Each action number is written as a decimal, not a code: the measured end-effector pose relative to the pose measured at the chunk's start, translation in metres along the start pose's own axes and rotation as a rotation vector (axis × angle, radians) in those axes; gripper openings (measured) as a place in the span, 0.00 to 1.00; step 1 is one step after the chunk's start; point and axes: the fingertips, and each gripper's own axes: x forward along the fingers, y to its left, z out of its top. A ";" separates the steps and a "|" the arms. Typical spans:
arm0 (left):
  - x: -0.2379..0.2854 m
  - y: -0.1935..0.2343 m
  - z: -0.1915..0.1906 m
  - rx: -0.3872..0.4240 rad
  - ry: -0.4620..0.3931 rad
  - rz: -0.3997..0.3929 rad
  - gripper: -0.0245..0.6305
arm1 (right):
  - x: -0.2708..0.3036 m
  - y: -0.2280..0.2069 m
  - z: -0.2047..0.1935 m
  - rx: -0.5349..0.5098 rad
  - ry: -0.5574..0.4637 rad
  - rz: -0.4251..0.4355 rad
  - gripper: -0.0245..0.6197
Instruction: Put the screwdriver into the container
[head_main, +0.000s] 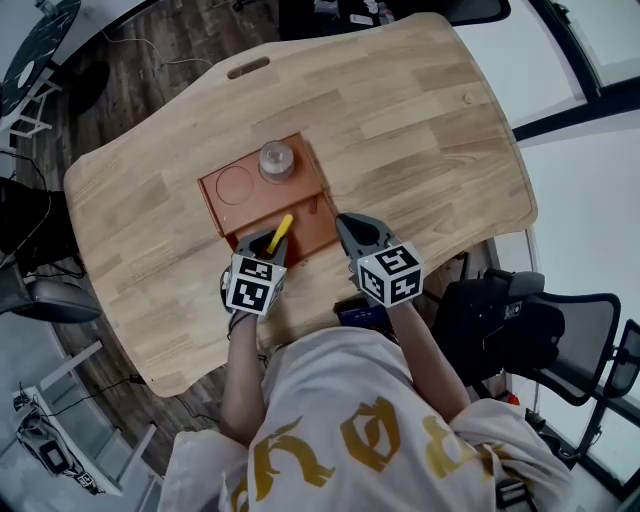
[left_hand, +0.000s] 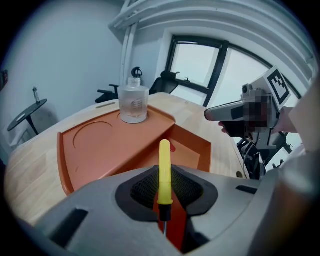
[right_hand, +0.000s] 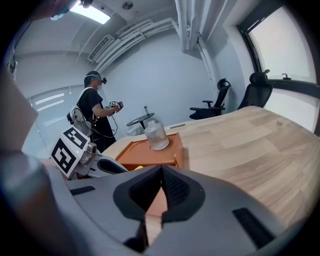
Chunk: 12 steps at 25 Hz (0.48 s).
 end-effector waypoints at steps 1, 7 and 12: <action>0.002 -0.001 0.000 -0.001 0.013 -0.004 0.15 | 0.000 -0.001 0.000 0.002 0.000 -0.002 0.05; 0.015 -0.006 -0.006 -0.003 0.090 -0.035 0.15 | -0.002 -0.007 -0.001 0.007 0.002 -0.013 0.05; 0.024 -0.009 -0.011 -0.024 0.152 -0.058 0.15 | -0.001 -0.011 -0.003 0.013 0.008 -0.017 0.05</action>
